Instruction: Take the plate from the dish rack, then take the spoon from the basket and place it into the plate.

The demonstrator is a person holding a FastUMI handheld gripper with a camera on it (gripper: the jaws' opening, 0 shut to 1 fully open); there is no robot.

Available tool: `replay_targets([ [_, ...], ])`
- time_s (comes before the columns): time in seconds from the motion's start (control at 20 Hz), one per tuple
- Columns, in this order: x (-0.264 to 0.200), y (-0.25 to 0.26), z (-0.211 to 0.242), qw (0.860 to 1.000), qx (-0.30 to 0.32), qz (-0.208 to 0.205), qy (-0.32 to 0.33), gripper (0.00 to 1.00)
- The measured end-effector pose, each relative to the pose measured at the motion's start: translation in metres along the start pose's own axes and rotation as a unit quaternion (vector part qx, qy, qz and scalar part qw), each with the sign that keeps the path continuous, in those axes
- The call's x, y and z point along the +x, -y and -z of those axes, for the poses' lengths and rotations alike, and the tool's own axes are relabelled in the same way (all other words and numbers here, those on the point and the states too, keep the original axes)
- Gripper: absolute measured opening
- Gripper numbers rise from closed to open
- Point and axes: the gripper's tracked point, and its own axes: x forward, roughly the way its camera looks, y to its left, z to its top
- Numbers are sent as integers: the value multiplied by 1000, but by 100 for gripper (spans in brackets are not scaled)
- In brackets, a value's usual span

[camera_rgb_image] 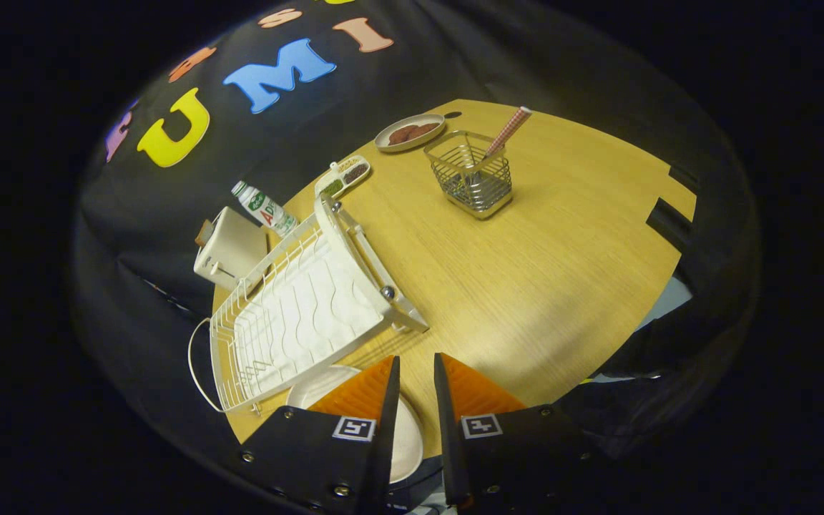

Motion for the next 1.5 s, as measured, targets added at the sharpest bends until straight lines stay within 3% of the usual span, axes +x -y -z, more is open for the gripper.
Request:
replay_targets([
  [0.8,39,46,-136,987,108,73,94,29],
  [1.5,69,84,-204,971,176,106,126,29],
])
